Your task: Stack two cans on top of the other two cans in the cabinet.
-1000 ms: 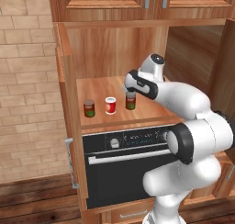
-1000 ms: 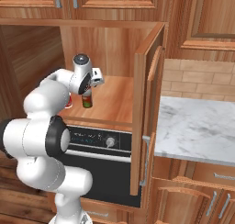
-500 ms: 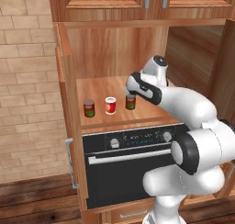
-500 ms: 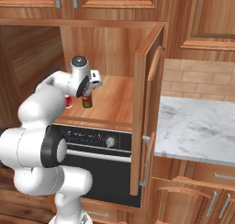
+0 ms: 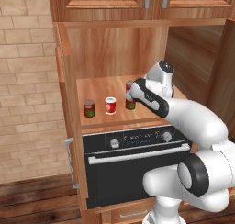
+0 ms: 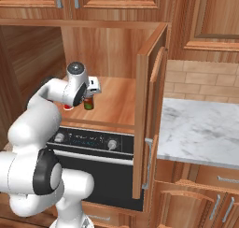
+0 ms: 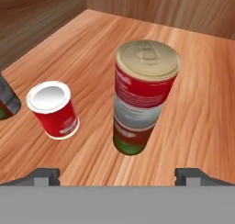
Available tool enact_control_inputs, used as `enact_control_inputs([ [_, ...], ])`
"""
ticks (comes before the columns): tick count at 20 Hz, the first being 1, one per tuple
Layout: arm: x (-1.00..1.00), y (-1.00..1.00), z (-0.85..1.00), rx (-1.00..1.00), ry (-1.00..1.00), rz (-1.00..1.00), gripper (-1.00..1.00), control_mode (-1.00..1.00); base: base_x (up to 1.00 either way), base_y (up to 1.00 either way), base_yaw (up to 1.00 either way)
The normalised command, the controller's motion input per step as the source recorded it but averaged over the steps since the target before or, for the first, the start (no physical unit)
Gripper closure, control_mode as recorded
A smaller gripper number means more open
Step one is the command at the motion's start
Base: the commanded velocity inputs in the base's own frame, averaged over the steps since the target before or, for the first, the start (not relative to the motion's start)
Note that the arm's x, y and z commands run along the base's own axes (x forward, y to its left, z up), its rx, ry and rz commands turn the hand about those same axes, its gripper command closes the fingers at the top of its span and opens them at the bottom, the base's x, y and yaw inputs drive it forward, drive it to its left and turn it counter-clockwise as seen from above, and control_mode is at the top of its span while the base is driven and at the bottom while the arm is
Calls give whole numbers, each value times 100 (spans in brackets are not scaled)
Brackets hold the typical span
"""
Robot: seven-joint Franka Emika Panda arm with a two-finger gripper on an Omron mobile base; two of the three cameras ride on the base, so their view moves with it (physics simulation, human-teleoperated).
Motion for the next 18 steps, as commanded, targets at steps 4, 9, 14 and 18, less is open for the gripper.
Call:
enact_control_inputs([
  [4, -39, 16, 0, 1, 0, -6, -100, -100, 0, 0, 0],
  [9, -37, 15, 0, 2, 0, -7, -100, -100, 0, 0, 0],
  [14, -24, 20, 0, 7, 0, -1, -100, -100, 0, 0, 0],
  [18, -21, 23, 0, 10, 0, 0, -100, -100, 0, 0, 0],
])
